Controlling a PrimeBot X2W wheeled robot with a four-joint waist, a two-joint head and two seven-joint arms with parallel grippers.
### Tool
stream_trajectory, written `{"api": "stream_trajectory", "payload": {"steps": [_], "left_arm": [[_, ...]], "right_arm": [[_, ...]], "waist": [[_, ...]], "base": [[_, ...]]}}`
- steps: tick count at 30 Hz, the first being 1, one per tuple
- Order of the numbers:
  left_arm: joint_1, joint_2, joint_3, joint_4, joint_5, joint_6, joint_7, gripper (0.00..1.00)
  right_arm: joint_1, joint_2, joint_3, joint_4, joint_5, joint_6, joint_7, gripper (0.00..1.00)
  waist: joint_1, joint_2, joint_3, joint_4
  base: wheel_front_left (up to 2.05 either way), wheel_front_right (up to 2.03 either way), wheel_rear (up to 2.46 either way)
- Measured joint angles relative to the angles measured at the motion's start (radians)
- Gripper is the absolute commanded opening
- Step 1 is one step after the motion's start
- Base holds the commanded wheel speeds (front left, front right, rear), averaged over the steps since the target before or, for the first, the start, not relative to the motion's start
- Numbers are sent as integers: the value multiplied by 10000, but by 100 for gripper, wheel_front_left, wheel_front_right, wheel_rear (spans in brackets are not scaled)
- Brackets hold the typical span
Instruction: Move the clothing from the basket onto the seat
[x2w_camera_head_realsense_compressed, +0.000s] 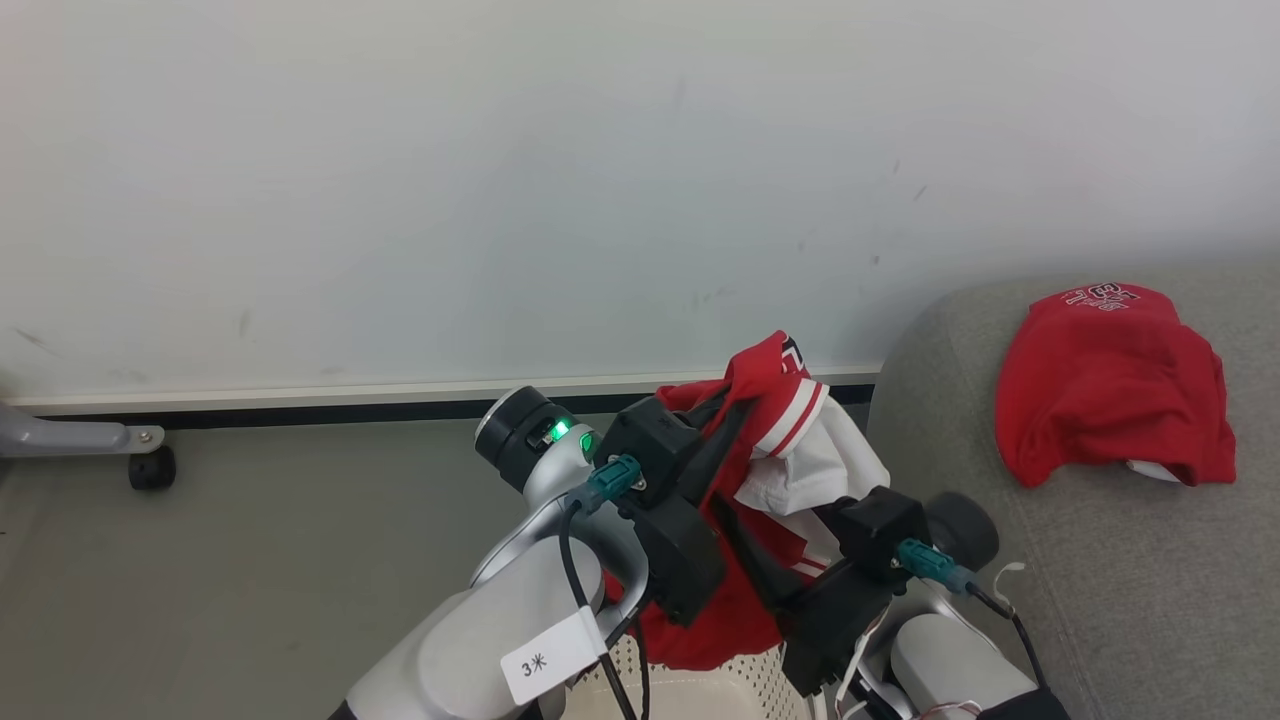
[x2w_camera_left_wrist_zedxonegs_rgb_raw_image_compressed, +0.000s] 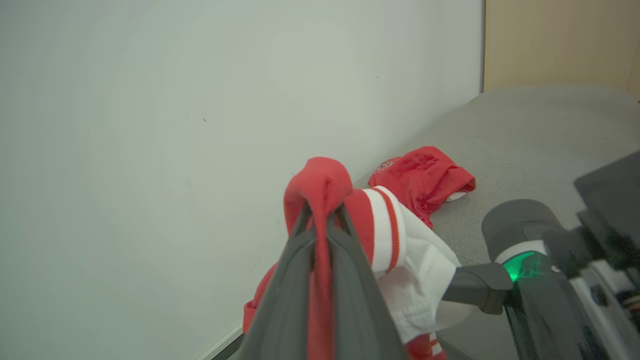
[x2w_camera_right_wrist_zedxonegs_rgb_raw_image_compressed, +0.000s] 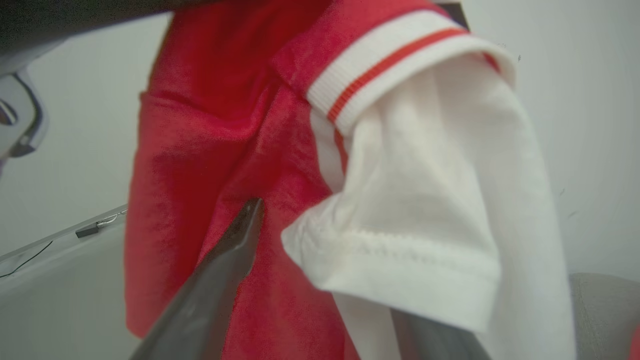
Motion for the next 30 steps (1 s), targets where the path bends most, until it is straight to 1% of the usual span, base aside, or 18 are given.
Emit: {"api": "stream_trajectory", "payload": {"steps": [1, 2, 3, 4, 5, 11, 15, 16, 17, 18, 19, 20, 26, 30], "left_arm": [[0, 2, -27, -31, -46, 2, 13, 0], [0, 2, -59, -63, -105, 38, 54, 0], [1, 4, -88, -94, -199, 75, 73, 0], [1, 6, -109, -127, -259, 75, 79, 0], [1, 8, -132, -150, -280, 77, 81, 0], [16, 6, -138, -161, -360, 165, 140, 0], [240, 107, 128, -17, -472, 267, 138, 0], [270, 146, 173, 8, -499, 307, 134, 28], [314, 174, 226, 25, -510, 339, 127, 35], [372, 213, 274, 40, -512, 341, 121, 47], [424, 244, 311, 73, -529, 355, 104, 76], [477, 259, 353, 105, -587, 370, 63, 100], [811, 313, 481, 259, -786, 514, -73, 100], [1018, 345, 514, 316, -869, 527, -244, 100]], "right_arm": [[-72, 8, 13, 71, 104, 0, 0, 91], [-141, 12, 19, 134, 190, 0, 0, 46], [-193, 12, 27, 186, 221, 0, 0, 34], [-244, 12, 48, 240, 253, 0, 0, 13], [-307, 12, 67, 288, 291, 0, 0, 0], [-540, 13, 171, 439, 516, 0, 0, 0], [-567, 17, 173, 449, 805, 0, 0, 0], [-575, 17, 148, 447, 817, 0, 0, 0], [-590, 17, 102, 435, 825, 0, 0, 0], [-629, 17, 61, 428, 871, 2, 0, 0], [-692, 13, -10, 416, 907, 2, 0, 0], [-760, -10, -94, 384, 909, 4, 0, 0], [-939, -362, -516, 174, 918, 10, 0, 0], [-939, -631, -667, 12, 918, 10, 0, 0]], "waist": [[0, 0, 16, 9], [0, 0, 31, 16], [0, 0, 46, 20], [0, 0, 60, 23], [0, 0, 72, 24], [0, 0, 133, -7], [0, 0, 176, -165], [0, 0, 182, -208], [1, 0, 188, -255], [0, 0, 194, -304], [0, 0, 200, -356], [0, 0, 206, -413], [0, 0, 227, -786], [0, 0, 234, -1056]], "base": [[0, 0, 0], [0, 0, 0], [0, 0, 0], [0, 0, 0], [0, 0, 0], [0, 0, 0], [0, 0, 0], [0, 0, 0], [0, 0, 0], [0, 0, 0], [0, 0, 0], [0, 0, 0], [0, 0, 0], [0, 0, 0]]}}
